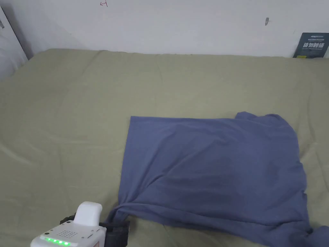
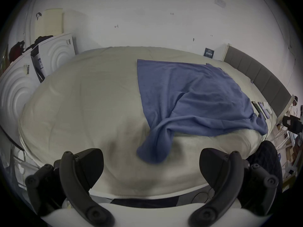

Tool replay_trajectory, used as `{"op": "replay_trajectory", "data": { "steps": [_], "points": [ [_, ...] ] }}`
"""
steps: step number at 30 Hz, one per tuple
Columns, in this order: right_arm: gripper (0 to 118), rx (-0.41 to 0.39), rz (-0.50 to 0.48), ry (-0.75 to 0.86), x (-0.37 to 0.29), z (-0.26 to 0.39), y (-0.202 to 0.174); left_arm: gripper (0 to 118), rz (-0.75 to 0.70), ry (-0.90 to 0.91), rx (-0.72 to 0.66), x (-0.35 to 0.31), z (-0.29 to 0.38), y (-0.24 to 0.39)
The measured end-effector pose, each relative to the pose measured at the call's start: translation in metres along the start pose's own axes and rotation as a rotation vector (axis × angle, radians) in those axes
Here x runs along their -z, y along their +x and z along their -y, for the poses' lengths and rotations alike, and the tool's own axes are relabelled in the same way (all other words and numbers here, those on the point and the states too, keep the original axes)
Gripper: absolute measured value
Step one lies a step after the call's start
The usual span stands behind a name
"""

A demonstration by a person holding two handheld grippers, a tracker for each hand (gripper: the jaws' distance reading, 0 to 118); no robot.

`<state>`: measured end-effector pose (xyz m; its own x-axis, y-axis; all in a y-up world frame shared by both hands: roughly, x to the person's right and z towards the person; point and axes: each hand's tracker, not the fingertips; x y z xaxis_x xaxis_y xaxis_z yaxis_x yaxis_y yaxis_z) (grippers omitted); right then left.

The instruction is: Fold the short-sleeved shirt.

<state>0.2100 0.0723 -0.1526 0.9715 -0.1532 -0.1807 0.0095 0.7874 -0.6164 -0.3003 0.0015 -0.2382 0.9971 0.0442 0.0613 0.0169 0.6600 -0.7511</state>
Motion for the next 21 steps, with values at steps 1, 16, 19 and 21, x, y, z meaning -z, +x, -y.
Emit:
{"op": "replay_trajectory", "data": {
  "steps": [1,16,19,21],
  "points": [
    [0,0.005,0.007,-0.006,0.001,0.000,0.002,116,0.002,-0.011,0.008,0.006,0.000,0.003],
    [118,-0.115,0.143,-0.308,0.087,0.003,0.047,5,-0.004,-0.077,0.032,0.009,-0.014,0.034],
    [118,-0.160,0.175,-0.366,0.116,-0.002,0.048,5,-0.008,-0.072,0.020,0.006,-0.019,0.031],
    [104,-0.162,0.178,-0.524,0.129,-0.011,0.047,5,-0.015,-0.077,0.019,0.007,-0.021,0.033]
  ]
}}
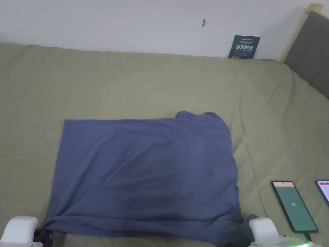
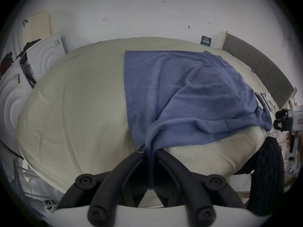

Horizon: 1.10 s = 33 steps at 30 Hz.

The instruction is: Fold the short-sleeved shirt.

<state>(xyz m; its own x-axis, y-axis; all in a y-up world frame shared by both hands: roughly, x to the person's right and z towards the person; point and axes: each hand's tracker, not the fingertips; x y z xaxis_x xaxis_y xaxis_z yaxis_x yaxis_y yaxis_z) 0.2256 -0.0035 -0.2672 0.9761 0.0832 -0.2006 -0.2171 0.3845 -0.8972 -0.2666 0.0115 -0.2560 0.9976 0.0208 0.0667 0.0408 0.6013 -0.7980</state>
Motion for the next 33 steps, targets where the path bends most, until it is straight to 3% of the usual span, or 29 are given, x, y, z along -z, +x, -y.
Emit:
{"op": "replay_trajectory", "data": {
  "steps": [1,2,3,10,17,21,24,27,30,31,32,33],
  "points": [
    [64,0.022,-0.036,-0.034,0.001,-0.002,0.002,5,-0.004,-0.004,0.001,0.001,-0.001,0.002],
    [4,0.063,-0.096,0.007,-0.001,-0.002,0.006,5,0.000,-0.002,-0.003,-0.002,0.000,-0.004],
    [4,0.062,-0.072,0.025,-0.002,0.000,0.009,5,0.004,-0.006,-0.006,-0.001,-0.001,-0.004],
    [4,0.130,-0.219,0.078,-0.042,-0.013,0.020,5,0.045,0.018,-0.011,-0.012,-0.008,-0.011],
    [4,0.188,-0.381,0.218,-0.095,-0.090,0.067,5,0.132,0.095,-0.086,-0.019,-0.065,-0.046],
    [4,0.230,-0.395,0.223,-0.070,-0.150,0.086,5,0.115,0.084,-0.055,0.009,-0.123,-0.046],
    [4,0.302,-0.376,0.131,-0.022,-0.190,0.097,5,0.084,-0.006,-0.062,0.050,-0.165,-0.038],
    [4,0.342,-0.345,0.007,0.028,-0.212,0.102,5,0.027,-0.114,-0.054,0.091,-0.185,-0.027],
    [7,0.397,-0.373,-0.029,0.057,-0.212,0.104,6,0.073,-0.177,-0.104,0.116,-0.183,-0.029],
    [22,0.405,-0.377,-0.034,0.058,-0.210,0.104,20,0.103,-0.184,-0.126,0.116,-0.180,-0.029],
    [64,0.405,-0.367,-0.034,0.055,-0.206,0.104,68,0.110,-0.175,-0.147,0.111,-0.175,-0.027],
    [98,0.377,-0.358,0.012,0.045,-0.197,0.102,107,0.100,-0.129,-0.139,0.099,-0.166,-0.023]
  ]
}}
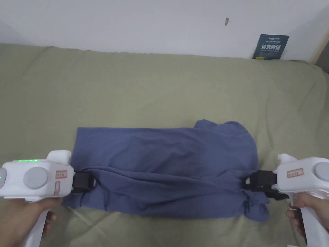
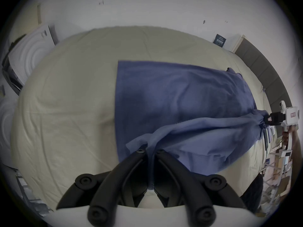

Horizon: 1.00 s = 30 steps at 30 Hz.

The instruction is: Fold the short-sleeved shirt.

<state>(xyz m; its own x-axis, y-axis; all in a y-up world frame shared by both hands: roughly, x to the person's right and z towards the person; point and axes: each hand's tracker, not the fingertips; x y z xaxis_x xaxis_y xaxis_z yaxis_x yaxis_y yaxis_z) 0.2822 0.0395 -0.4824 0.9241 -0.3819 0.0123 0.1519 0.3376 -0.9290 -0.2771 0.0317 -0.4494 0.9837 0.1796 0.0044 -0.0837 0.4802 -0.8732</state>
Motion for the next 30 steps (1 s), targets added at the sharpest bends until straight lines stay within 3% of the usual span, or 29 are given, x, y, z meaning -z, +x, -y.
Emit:
{"op": "replay_trajectory", "data": {
  "steps": [1,2,4,8,9,10,11,12,14,16,19,20,21,23,24,30],
  "points": [
    [115,-0.047,-0.009,0.048,-0.009,0.008,-0.003,118,-0.002,0.047,0.018,-0.011,0.007,-0.005],
    [118,-0.108,-0.021,0.124,-0.026,0.022,-0.010,115,-0.005,0.095,0.052,-0.031,0.017,-0.001],
    [118,-0.225,-0.034,0.254,-0.057,0.056,-0.027,118,-0.038,0.279,0.096,-0.066,0.023,0.008],
    [116,-0.355,-0.030,0.526,-0.096,0.145,-0.058,118,-0.076,0.514,0.133,-0.114,0.094,0.012],
    [110,-0.401,-0.005,0.581,-0.101,0.169,-0.066,117,-0.133,0.535,0.168,-0.116,0.134,0.027],
    [90,-0.421,0.057,0.597,-0.102,0.185,-0.073,108,-0.161,0.532,0.188,-0.120,0.150,0.033],
    [24,-0.407,0.097,0.570,-0.096,0.199,-0.078,62,-0.192,0.499,0.199,-0.121,0.164,0.039],
    [0,-0.384,0.070,0.539,-0.094,0.209,-0.080,6,-0.206,0.485,0.206,-0.124,0.177,0.044],
    [0,-0.257,0.029,0.477,-0.086,0.224,-0.078,3,-0.147,0.405,0.097,-0.109,0.190,0.026],
    [0,-0.288,0.005,0.486,-0.081,0.234,-0.081,3,-0.107,0.395,0.066,-0.104,0.186,0.008],
    [0,-0.279,0.020,0.475,-0.076,0.241,-0.086,3,-0.184,0.402,0.097,-0.101,0.172,0.018],
    [0,-0.262,0.007,0.463,-0.074,0.241,-0.085,6,-0.180,0.399,0.085,-0.096,0.161,0.014],
    [0,-0.251,0.009,0.461,-0.073,0.239,-0.083,26,-0.148,0.373,0.058,-0.083,0.145,-0.002],
    [0,-0.244,0.010,0.459,-0.074,0.238,-0.085,118,-0.135,0.240,0.026,-0.056,0.115,-0.012],
    [0,-0.239,0.016,0.460,-0.074,0.236,-0.085,116,-0.175,0.332,0.038,-0.049,0.103,-0.017],
    [0,-0.199,0.061,0.462,-0.072,0.220,-0.073,114,-0.279,0.166,0.112,0.016,0.055,-0.022]
  ]
}}
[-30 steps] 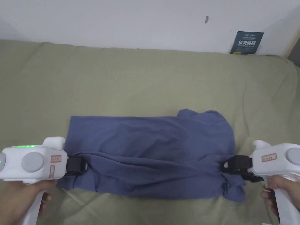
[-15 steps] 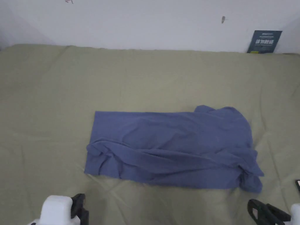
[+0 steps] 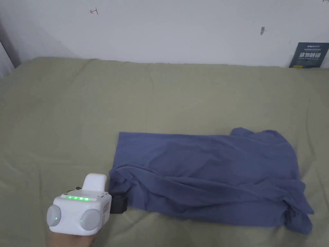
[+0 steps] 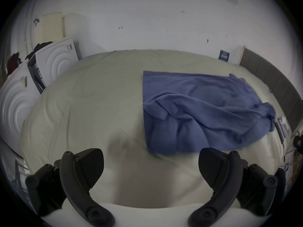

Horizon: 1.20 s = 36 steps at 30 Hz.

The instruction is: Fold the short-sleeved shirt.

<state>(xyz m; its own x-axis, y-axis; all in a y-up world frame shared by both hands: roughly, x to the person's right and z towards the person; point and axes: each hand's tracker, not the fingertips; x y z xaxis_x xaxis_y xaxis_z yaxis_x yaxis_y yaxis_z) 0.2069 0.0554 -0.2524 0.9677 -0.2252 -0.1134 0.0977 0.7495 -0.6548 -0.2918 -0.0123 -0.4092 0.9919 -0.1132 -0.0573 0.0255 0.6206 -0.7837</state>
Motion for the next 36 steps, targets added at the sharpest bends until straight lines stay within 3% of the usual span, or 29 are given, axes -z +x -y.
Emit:
{"op": "replay_trajectory", "data": {
  "steps": [1,4,6,7,8,9,10,11,15,19,20,21,22,23,25,31,36],
  "points": [
    [0,0.002,0.011,-0.005,0.002,-0.001,0.002,110,0.008,-0.024,0.015,0.007,-0.002,0.005],
    [0,0.009,0.043,-0.028,0.013,-0.009,0.013,69,0.102,-0.126,0.069,0.028,-0.004,0.015],
    [0,0.009,0.065,-0.044,0.022,-0.012,0.021,9,0.088,-0.017,0.067,0.015,-0.004,0.025],
    [1,0.008,0.075,-0.052,0.030,-0.015,0.024,9,0.095,-0.001,0.051,0.004,-0.011,0.026],
    [14,0.007,0.086,-0.064,0.039,-0.018,0.028,9,0.046,0.016,0.058,0.001,-0.012,0.030],
    [49,0.006,0.096,-0.086,0.048,-0.020,0.034,9,0.062,-0.010,0.063,0.002,-0.013,0.032],
    [93,0.000,0.108,-0.099,0.058,-0.023,0.037,9,0.073,-0.028,0.062,0.003,-0.013,0.032],
    [118,-0.018,0.141,-0.116,0.072,-0.027,0.040,9,0.075,-0.024,0.046,0.004,-0.013,0.030],
    [117,-0.073,0.175,-0.130,0.125,-0.045,0.055,9,0.078,-0.021,0.032,-0.002,-0.014,0.028],
    [116,-0.047,0.213,-0.179,0.152,-0.043,0.068,9,0.072,-0.013,0.028,-0.014,-0.015,0.032],
    [108,-0.026,0.193,-0.267,0.160,-0.044,0.074,9,0.072,-0.009,0.026,-0.017,-0.016,0.033],
    [75,0.003,0.187,-0.300,0.167,-0.047,0.076,9,0.074,-0.003,0.021,-0.020,-0.016,0.034],
    [28,0.018,0.155,-0.306,0.170,-0.046,0.077,9,0.082,0.001,0.013,-0.023,-0.017,0.035],
    [14,0.027,0.147,-0.275,0.167,-0.045,0.077,9,0.097,0.002,0.000,-0.023,-0.020,0.029],
    [12,0.010,0.150,-0.261,0.157,-0.048,0.070,9,0.109,0.002,-0.012,-0.028,-0.022,0.031],
    [11,0.092,0.060,-0.213,0.121,-0.067,0.073,8,0.156,-0.031,-0.041,-0.030,-0.020,0.025],
    [11,0.084,-0.013,-0.174,0.067,-0.095,0.068,8,0.215,0.087,-0.082,-0.089,-0.025,0.017]
  ]
}}
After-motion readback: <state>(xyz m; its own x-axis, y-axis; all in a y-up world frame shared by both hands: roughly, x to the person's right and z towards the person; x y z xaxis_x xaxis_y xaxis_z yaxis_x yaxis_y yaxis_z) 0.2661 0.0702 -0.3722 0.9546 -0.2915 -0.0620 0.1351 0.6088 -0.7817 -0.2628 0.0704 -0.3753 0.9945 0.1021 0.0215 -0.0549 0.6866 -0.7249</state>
